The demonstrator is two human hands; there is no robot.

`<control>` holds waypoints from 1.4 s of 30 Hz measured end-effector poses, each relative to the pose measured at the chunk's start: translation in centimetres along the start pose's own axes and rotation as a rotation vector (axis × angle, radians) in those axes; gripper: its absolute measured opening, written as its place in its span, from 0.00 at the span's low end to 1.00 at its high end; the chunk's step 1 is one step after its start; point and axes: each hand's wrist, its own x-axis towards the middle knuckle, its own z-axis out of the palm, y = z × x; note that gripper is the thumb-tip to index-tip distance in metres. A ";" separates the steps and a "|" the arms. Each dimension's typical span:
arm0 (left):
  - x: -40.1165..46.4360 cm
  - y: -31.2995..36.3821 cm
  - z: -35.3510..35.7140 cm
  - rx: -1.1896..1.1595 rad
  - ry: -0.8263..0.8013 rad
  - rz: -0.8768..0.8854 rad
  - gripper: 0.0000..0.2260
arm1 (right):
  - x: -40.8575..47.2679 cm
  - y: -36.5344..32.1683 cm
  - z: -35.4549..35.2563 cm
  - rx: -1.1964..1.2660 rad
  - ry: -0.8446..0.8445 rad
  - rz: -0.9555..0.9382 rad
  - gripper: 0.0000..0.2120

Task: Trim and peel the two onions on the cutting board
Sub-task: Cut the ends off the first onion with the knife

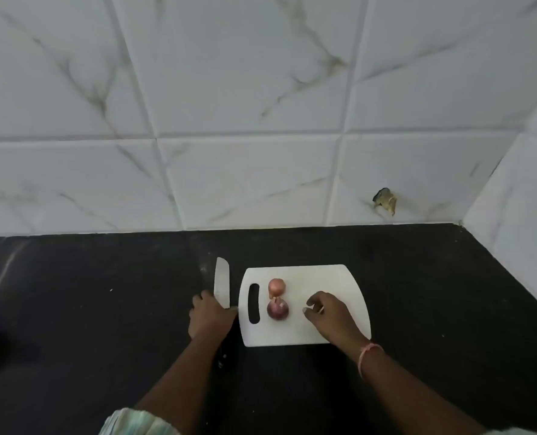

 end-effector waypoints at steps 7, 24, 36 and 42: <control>1.6 -0.5 -0.5 -0.101 -0.067 -0.091 0.33 | 0.4 0.3 -0.5 0.201 0.035 0.156 0.04; -0.7 4.2 0.0 -0.690 -0.158 -0.084 0.22 | -1.9 1.2 0.7 -0.108 0.162 -0.065 0.16; -5.2 12.2 1.9 -0.753 -0.215 0.196 0.19 | -3.9 -5.7 -3.3 0.632 -0.205 0.157 0.17; -1.8 7.9 1.7 -0.197 0.162 -0.045 0.27 | -1.6 -0.1 -6.2 0.427 0.014 0.226 0.10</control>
